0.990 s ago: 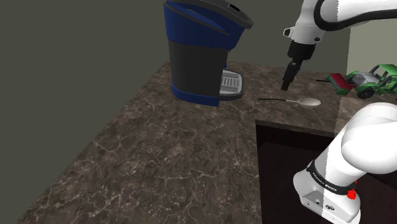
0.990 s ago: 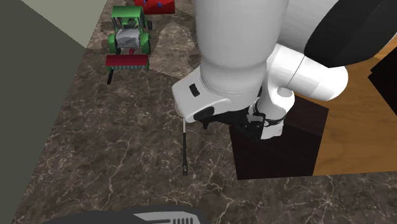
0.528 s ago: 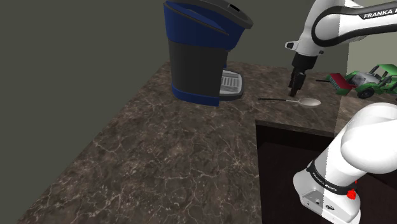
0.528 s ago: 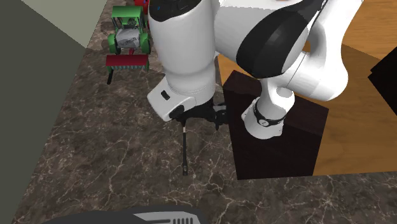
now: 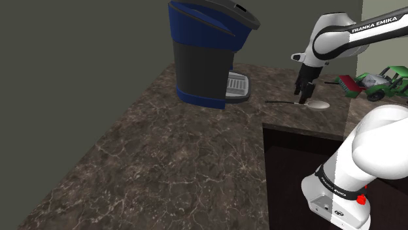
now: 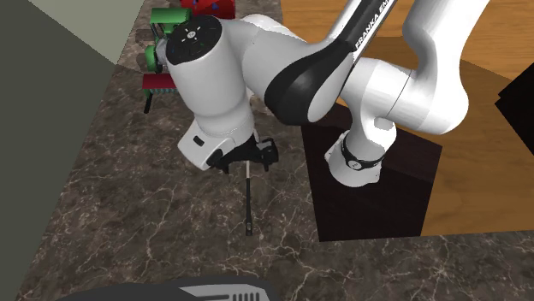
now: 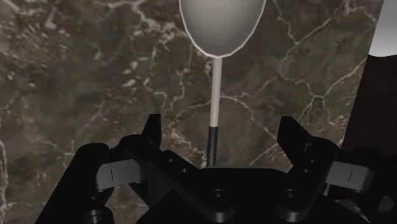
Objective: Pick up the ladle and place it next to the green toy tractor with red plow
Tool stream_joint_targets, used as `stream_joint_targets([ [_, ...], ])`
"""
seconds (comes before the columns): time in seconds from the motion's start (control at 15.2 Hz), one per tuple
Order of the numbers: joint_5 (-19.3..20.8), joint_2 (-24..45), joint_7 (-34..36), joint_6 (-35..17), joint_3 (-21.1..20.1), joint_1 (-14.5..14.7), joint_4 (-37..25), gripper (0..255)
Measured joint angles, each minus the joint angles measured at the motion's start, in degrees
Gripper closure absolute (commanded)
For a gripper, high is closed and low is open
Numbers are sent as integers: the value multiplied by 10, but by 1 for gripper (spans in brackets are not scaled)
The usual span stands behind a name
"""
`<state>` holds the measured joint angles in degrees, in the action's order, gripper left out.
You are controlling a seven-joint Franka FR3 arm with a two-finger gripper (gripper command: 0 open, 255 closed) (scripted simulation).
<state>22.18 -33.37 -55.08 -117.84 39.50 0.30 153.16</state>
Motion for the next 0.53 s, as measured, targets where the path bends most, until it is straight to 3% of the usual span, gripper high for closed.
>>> stream_joint_targets([
  [0.53,8,29,-6,-53,22,4,24,0],
])
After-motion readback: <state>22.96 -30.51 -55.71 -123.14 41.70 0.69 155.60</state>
